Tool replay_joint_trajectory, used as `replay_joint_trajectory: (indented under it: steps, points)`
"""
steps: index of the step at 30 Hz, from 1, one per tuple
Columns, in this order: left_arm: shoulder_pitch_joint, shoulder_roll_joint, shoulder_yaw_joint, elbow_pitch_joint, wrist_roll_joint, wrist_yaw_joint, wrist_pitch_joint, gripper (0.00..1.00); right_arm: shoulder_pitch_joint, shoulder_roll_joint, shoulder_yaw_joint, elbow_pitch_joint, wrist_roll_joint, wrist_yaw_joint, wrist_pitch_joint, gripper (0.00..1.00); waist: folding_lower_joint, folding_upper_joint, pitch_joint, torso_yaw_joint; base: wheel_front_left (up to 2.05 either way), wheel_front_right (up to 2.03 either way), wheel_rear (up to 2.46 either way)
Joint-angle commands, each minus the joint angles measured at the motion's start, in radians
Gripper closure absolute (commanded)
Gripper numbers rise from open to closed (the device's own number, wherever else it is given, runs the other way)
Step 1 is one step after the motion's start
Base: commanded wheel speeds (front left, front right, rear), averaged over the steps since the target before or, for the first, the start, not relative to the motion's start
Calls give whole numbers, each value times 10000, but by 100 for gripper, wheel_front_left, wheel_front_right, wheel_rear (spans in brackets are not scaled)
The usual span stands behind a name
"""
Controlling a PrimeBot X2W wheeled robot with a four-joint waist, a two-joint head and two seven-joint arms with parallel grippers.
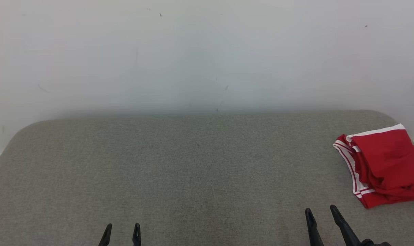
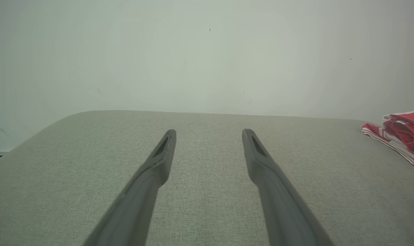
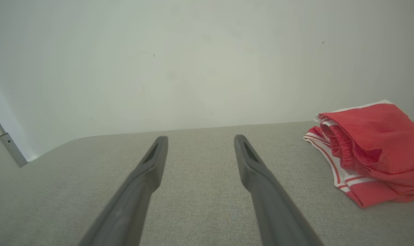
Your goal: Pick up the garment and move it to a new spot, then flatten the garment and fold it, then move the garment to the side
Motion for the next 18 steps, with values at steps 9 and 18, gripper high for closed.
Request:
replay_joint_trajectory:
  steps: [9,18]
  points:
    - [111,2,-16,480,-183,-24,37,100,185,57,55,489,125,0,36,100,0,0,41,-31,0,0,0]
    - [-295,41,211,664,-2017,-142,401,100,-297,81,-173,749,1856,-2,480,100,0,0,125,-31,0,0,0]
